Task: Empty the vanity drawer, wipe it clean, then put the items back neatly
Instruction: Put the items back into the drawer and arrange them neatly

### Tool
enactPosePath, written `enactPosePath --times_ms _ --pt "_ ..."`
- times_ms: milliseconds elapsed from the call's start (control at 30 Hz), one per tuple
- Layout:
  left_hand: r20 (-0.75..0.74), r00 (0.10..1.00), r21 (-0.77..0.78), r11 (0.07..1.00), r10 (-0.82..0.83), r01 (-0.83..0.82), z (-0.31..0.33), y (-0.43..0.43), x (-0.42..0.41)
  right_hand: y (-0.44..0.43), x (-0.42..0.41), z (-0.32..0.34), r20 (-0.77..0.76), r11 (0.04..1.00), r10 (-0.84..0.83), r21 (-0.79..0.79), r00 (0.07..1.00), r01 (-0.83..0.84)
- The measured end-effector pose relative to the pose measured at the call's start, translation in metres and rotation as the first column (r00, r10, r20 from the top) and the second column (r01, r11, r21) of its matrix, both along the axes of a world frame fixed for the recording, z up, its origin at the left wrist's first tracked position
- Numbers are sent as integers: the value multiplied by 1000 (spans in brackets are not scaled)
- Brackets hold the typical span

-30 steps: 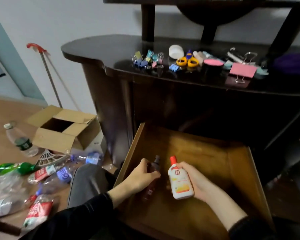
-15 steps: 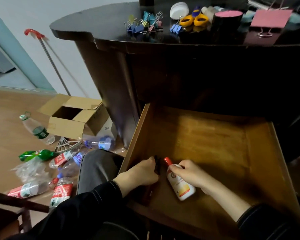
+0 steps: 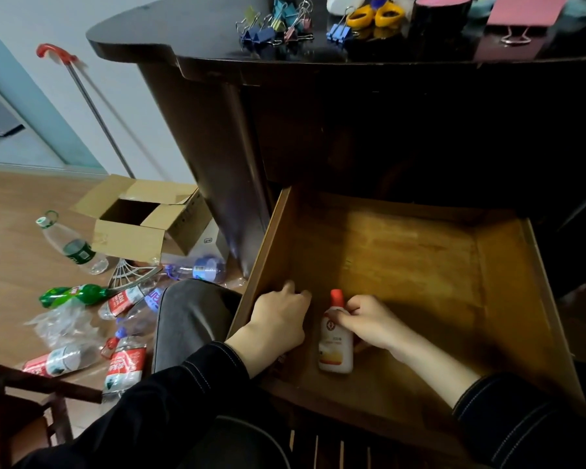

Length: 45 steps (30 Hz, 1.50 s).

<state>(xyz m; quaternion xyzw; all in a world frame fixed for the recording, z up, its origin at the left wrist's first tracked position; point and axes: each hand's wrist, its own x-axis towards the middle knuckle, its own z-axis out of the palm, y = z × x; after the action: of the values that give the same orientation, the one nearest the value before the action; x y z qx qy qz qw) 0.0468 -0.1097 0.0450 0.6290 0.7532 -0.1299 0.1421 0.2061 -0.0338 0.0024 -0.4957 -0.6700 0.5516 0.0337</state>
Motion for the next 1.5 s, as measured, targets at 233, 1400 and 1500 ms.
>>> enactPosePath --times_ms 233,1400,1500 --pt "-23 999 25 999 44 -43 7 -2 2 -5 -5 0 -7 989 -30 -148 1000 29" --pt "99 987 637 770 -129 36 24 -11 -50 -29 -22 -2 70 977 163 -152 984 -151" --pt "169 981 639 768 -100 -32 17 -10 -50 -31 -22 0 56 977 125 -180 990 -113"
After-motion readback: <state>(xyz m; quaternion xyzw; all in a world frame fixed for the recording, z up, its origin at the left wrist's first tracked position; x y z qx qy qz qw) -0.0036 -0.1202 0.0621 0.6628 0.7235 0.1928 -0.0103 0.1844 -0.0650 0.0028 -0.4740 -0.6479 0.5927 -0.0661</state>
